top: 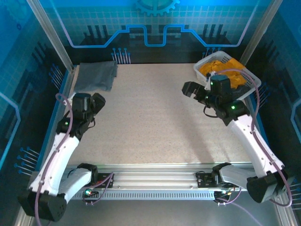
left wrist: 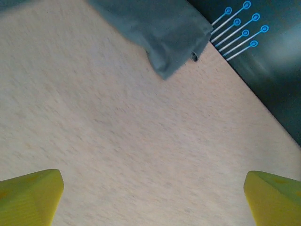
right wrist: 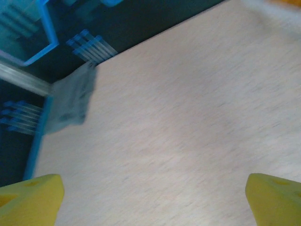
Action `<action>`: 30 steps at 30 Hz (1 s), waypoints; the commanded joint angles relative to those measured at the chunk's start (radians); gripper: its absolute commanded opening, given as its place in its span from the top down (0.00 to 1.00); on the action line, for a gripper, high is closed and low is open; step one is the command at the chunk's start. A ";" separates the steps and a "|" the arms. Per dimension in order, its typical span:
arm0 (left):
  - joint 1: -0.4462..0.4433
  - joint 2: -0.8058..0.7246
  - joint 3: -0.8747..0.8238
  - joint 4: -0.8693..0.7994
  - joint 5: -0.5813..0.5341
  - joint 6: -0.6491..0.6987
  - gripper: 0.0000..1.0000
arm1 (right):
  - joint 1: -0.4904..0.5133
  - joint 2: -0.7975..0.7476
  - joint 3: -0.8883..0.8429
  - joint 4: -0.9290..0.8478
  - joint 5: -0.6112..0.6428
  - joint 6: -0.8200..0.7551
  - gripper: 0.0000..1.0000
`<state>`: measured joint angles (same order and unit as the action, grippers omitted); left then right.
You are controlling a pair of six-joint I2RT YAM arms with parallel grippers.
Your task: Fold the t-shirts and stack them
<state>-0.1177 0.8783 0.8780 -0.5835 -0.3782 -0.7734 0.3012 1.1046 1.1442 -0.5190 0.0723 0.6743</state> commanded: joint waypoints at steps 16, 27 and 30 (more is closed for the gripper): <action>0.042 0.305 -0.549 1.100 0.041 0.617 0.01 | -0.116 0.029 -0.770 0.858 0.369 -0.520 0.00; 0.151 0.619 -0.651 1.741 0.172 0.673 0.01 | -0.183 0.226 -0.705 1.072 0.171 -0.618 0.00; 0.156 0.676 -0.693 1.855 0.181 0.667 0.01 | -0.216 0.209 -0.742 1.136 0.142 -0.613 0.00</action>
<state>0.0269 1.5440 0.2253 1.0363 -0.2398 -0.1204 0.1238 1.3277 0.4168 0.5114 0.2668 0.0837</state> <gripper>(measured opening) 0.989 0.997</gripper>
